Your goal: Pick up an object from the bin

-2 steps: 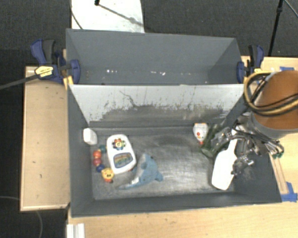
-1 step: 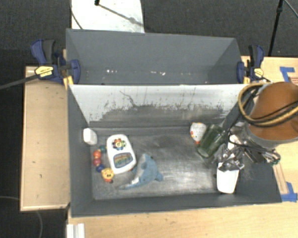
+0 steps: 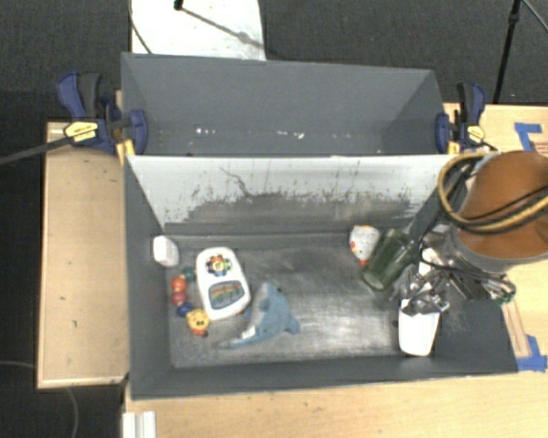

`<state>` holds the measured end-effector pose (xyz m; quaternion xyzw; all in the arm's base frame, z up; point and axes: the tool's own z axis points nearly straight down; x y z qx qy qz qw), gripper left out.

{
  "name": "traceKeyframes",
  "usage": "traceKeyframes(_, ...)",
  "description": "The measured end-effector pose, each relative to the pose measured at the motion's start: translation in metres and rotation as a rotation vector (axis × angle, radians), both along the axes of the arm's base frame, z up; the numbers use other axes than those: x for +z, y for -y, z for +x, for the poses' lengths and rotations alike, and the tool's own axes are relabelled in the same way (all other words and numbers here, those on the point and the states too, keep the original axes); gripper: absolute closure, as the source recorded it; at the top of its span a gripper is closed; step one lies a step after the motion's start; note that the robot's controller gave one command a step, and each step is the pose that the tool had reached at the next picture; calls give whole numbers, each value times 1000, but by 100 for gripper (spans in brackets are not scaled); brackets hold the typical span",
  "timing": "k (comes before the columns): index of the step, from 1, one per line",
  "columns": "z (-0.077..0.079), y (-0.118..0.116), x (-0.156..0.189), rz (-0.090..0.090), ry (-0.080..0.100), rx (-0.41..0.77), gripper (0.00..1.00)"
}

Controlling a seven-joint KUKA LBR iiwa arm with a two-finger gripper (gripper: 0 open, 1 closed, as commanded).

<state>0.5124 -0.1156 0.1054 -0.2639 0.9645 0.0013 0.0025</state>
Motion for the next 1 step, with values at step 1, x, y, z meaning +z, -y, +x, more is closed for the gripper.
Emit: traceKeyframes(1,-10,1,46,-1,-8,0,100)
